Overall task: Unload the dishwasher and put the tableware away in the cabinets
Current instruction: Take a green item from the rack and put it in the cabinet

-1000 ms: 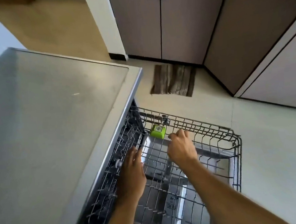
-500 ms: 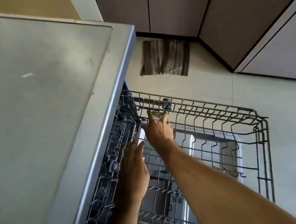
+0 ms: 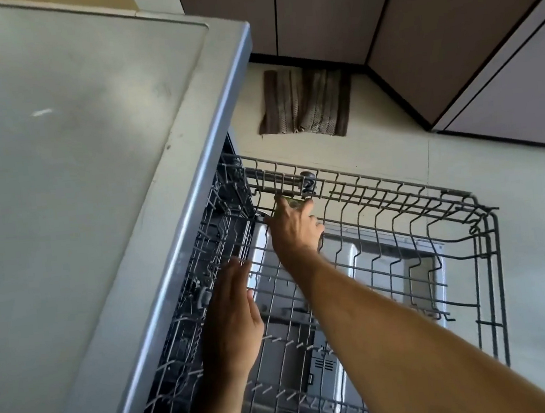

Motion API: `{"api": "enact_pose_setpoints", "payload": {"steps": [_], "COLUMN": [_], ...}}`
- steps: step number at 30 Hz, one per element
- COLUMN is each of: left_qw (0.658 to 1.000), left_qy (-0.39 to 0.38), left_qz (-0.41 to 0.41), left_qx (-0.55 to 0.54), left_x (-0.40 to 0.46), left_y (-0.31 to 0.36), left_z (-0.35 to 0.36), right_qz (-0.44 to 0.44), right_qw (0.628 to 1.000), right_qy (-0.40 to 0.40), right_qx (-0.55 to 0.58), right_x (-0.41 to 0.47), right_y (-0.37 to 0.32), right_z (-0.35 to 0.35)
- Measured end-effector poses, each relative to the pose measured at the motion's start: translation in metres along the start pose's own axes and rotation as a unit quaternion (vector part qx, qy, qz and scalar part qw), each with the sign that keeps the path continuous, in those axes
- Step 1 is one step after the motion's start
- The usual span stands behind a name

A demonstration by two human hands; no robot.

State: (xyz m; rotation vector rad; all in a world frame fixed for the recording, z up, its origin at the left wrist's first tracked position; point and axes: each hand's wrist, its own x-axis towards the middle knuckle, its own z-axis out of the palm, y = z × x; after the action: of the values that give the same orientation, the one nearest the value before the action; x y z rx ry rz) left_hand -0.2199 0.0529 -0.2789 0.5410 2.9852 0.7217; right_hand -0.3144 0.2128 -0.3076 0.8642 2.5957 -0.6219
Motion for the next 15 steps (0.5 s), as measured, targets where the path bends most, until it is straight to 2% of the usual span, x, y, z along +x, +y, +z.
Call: {"api": "enact_pose_setpoints", "payload": {"steps": [4,6,9,13,15], "left_qw": [0.999,0.998,0.998,0.999,0.999], "left_qy": [0.019,0.021,0.026,0.015,0.009], "left_qz": [0.046,0.051,0.052,0.045,0.03], "left_qx": [-0.007,-0.005,-0.01,-0.007,0.014], "left_x": [0.0,0.002,0.006,0.015,0.018], "left_y": [0.003,0.007,0.01,0.01,0.01], "left_z": [0.011,0.012,0.014,0.013,0.009], "right_qz": [0.03,0.058,0.091,0.008,-0.042], "right_qw": [0.999,0.998,0.996,0.998,0.997], "right_qy": [-0.013,-0.01,0.002,0.048,0.047], "right_qx": [0.013,-0.014,0.025,0.05,0.053], "right_x": [0.01,0.008,0.002,-0.013,-0.021], "right_y": [0.001,-0.003,-0.011,-0.019,-0.015], "right_z": [0.006,0.003,0.001,0.001,-0.005]}}
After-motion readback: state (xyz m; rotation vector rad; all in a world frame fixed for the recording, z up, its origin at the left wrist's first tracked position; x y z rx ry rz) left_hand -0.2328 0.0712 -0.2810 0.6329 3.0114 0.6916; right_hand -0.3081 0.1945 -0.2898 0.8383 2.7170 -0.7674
